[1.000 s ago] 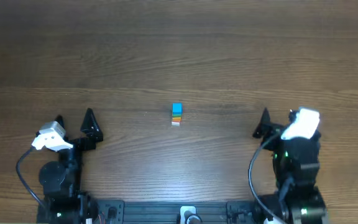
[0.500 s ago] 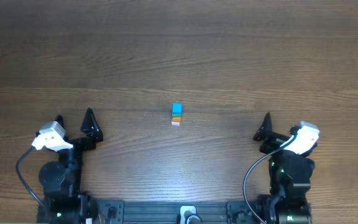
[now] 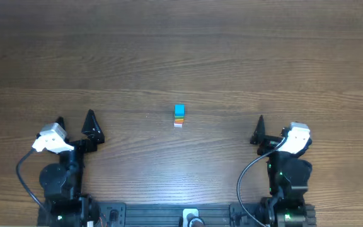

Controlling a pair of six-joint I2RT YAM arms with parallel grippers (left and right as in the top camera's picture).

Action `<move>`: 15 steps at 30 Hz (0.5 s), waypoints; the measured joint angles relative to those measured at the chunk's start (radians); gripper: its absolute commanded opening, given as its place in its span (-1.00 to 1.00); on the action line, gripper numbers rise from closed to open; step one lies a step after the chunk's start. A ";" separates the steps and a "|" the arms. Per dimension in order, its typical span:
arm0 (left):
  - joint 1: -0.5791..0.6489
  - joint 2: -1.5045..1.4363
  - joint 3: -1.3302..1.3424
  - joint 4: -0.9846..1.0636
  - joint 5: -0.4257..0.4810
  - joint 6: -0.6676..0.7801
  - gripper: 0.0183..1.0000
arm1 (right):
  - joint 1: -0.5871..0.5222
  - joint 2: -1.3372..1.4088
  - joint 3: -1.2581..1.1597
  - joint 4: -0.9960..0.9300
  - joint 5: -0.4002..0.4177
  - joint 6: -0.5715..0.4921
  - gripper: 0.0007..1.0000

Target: Stack Cubes

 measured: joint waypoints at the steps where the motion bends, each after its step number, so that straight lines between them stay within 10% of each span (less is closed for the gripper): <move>1: 0.000 0.000 0.000 0.000 0.000 0.000 1.00 | 0.000 -0.014 0.000 0.000 -0.005 -0.007 0.99; 15: 0.000 0.000 0.000 0.000 0.000 0.000 1.00 | -0.012 -0.081 -0.022 0.076 -0.018 -0.034 0.98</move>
